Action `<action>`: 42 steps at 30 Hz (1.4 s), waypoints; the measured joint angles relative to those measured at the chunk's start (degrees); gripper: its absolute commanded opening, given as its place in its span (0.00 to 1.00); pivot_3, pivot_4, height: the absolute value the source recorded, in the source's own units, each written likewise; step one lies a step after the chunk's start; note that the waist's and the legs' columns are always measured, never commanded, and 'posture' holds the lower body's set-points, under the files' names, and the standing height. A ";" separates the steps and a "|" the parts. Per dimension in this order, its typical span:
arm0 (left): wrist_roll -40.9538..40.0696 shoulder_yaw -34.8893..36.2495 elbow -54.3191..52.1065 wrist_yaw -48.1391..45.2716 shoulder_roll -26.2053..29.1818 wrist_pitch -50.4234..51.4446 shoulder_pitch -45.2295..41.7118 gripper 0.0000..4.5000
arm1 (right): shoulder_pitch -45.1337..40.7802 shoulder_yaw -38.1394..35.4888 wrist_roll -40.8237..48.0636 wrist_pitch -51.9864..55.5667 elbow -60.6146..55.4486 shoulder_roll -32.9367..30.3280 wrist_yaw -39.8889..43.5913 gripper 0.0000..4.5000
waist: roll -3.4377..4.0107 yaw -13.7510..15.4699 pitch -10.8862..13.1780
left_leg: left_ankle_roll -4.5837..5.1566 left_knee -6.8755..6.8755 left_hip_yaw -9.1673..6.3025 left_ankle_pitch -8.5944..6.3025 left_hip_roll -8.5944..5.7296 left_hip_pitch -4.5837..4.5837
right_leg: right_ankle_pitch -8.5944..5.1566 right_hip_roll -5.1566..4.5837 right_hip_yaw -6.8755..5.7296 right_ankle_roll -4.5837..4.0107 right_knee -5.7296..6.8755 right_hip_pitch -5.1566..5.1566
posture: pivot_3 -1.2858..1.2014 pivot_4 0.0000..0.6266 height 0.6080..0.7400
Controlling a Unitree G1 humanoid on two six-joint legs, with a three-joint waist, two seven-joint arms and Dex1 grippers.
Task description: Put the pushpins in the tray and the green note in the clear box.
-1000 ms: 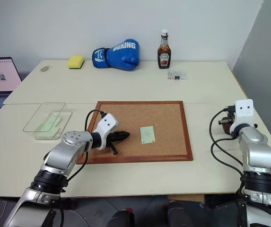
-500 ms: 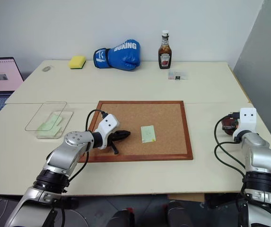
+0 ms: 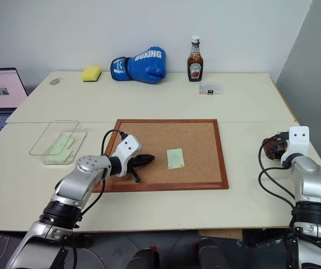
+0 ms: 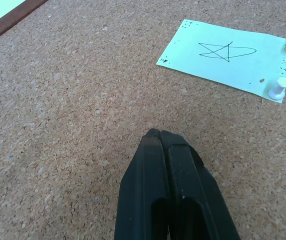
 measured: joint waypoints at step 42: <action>-0.45 0.58 -10.22 -1.87 4.00 8.48 3.21 0.00 | 2.05 36.33 2.68 -12.96 -10.98 11.86 32.74 0.59 | -0.19 -0.56 0.17 | -0.52 -0.66 -0.02 -0.42 0.14 -0.09 | -0.05 0.04 -0.12 0.24 -0.34 -0.15 | 0.52 0.24 1.00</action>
